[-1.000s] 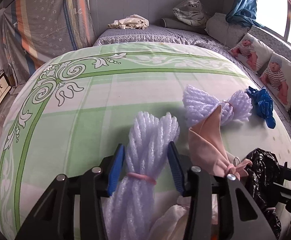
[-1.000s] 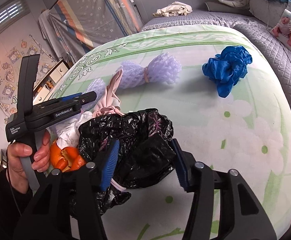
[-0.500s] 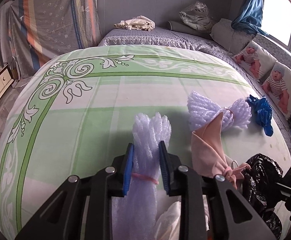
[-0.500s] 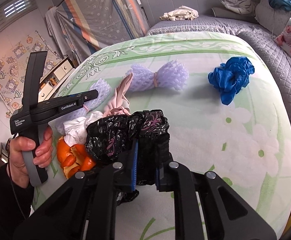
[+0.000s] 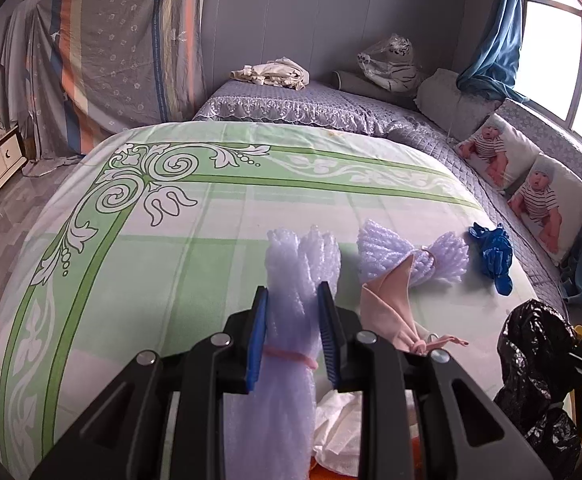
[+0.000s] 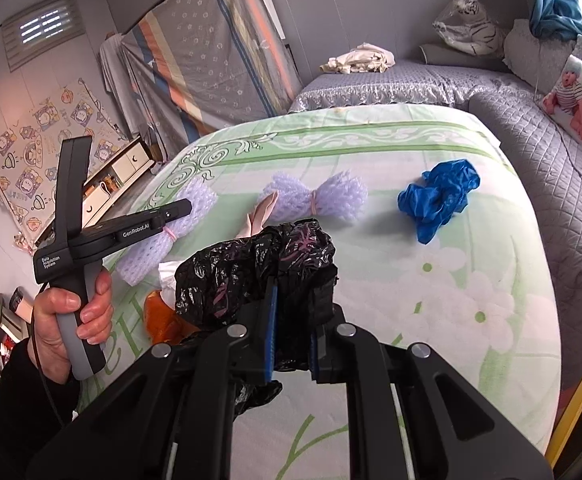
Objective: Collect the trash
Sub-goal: 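Carry mesh sleeve and black bag over the yellow bin and open both tools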
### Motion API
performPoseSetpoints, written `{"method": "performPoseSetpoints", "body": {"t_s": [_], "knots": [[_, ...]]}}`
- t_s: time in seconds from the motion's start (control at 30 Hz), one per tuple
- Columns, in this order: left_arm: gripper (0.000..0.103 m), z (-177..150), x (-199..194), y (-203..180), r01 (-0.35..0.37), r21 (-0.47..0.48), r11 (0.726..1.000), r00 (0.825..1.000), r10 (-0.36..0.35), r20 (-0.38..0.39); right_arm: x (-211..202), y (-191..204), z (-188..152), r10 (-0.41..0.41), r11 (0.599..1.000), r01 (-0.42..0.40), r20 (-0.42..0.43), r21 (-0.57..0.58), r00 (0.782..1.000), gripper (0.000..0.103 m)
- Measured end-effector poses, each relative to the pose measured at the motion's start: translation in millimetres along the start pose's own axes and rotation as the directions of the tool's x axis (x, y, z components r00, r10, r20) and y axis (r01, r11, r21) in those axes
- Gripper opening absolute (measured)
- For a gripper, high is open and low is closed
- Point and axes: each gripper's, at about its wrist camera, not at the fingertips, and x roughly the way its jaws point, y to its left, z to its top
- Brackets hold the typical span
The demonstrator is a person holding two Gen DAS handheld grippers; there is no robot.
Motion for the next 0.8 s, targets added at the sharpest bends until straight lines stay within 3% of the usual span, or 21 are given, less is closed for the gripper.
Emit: {"method": "performPoseSetpoints", "body": {"t_s": [0.4,0.8], "knots": [[0.024,8,-47,-24,0.033,0.014,0.999,0.996,-0.034,0.084,-65,-15,14,-0.048,0.999,0.046,0.128,0.018,0.991,0.011],[0.024,21,-92,-85,0.119,0.091,0.989,0.978,-0.132,0.160,-142,-44,18,-0.127,0.991,0.113,0.263,0.069,0.956,0.011]]}}
